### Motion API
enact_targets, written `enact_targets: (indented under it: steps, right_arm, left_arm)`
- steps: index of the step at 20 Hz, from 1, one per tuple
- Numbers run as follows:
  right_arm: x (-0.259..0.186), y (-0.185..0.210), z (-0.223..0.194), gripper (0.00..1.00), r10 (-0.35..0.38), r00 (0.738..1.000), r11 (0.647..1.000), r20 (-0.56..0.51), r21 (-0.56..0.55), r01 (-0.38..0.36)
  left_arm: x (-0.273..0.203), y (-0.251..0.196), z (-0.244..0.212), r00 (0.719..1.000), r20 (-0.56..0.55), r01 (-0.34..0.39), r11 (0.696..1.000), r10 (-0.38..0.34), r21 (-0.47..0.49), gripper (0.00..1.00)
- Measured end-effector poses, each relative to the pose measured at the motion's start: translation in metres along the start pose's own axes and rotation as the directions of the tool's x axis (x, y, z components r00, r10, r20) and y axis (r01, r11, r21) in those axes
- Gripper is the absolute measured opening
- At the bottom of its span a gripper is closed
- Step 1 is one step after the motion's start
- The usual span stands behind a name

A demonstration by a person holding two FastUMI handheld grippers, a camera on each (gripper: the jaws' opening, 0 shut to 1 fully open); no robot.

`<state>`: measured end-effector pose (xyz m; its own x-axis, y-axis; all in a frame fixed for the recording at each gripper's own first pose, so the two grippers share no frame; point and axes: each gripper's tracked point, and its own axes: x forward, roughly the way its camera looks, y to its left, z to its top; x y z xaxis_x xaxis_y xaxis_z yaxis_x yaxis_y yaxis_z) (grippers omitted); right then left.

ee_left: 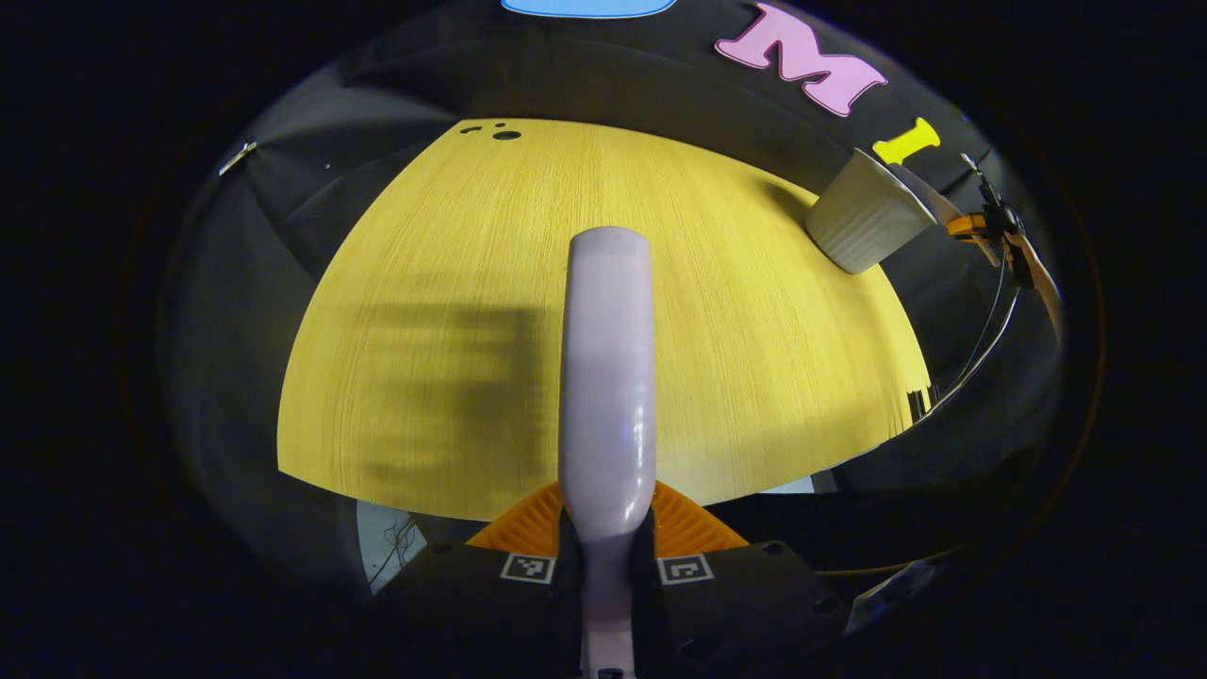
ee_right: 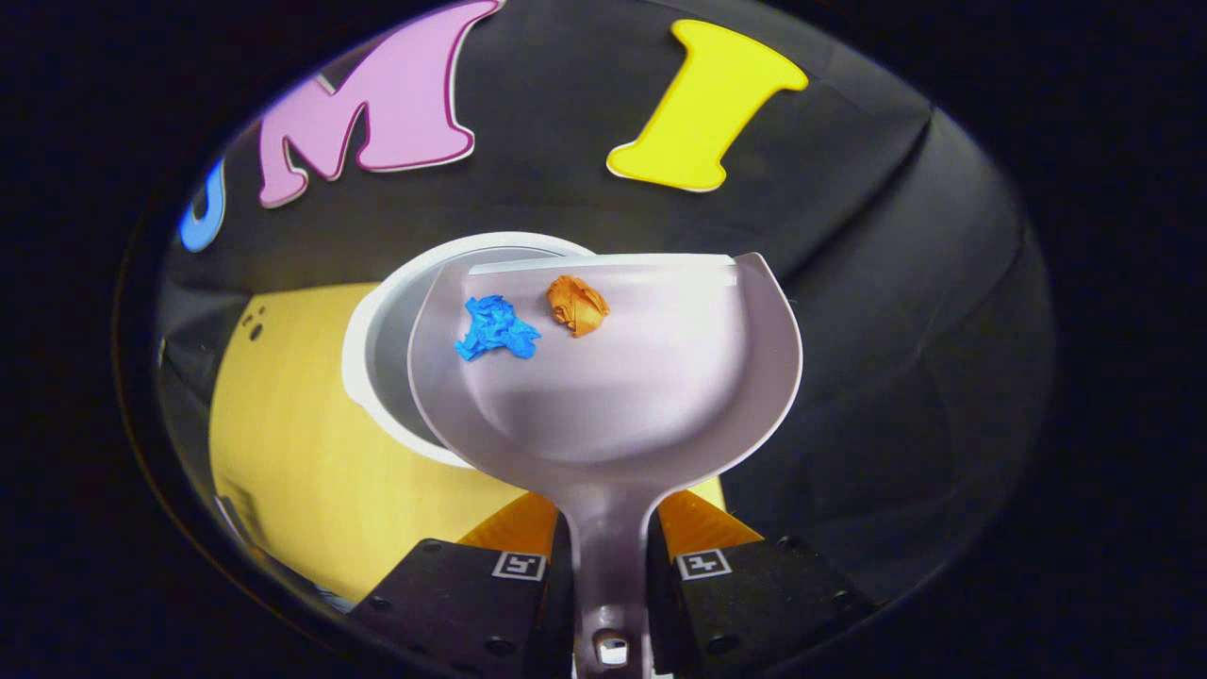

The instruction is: Pick up the small broom and dustpan from the desktop, sweep the trash into the dustpan with the broom, and then empty the trash into the garbage bin.

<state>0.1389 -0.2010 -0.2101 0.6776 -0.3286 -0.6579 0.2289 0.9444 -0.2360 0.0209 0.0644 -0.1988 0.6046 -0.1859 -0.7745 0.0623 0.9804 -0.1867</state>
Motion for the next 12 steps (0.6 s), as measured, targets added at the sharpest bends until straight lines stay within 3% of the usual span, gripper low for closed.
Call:
enact_targets:
  steps: [2, 6, 9, 12]
  right_arm:
    - [0.003, -0.007, 0.005, 0.35, -0.047, 0.998, 0.996, 0.039, -0.076, 0.050]
    - [0.005, -0.007, 0.009, 0.35, -0.074, 0.995, 0.985, 0.073, -0.149, 0.084]
    - [0.008, -0.017, 0.015, 0.35, -0.158, 0.979, 0.950, 0.128, -0.250, 0.186]
    - [0.008, -0.022, 0.019, 0.36, -0.201, 0.964, 0.929, 0.171, -0.278, 0.243]
  left_arm:
    - [0.002, 0.000, 0.001, 1.000, -0.008, -0.001, 1.000, 0.001, 0.003, 0.25]
    - [0.003, 0.001, 0.013, 1.000, -0.001, -0.028, 1.000, 0.028, 0.014, 0.27]
    - [0.004, -0.007, 0.022, 1.000, 0.011, -0.006, 1.000, 0.007, -0.009, 0.25]
    - [0.005, -0.007, 0.021, 1.000, 0.003, -0.025, 1.000, 0.025, -0.008, 0.26]
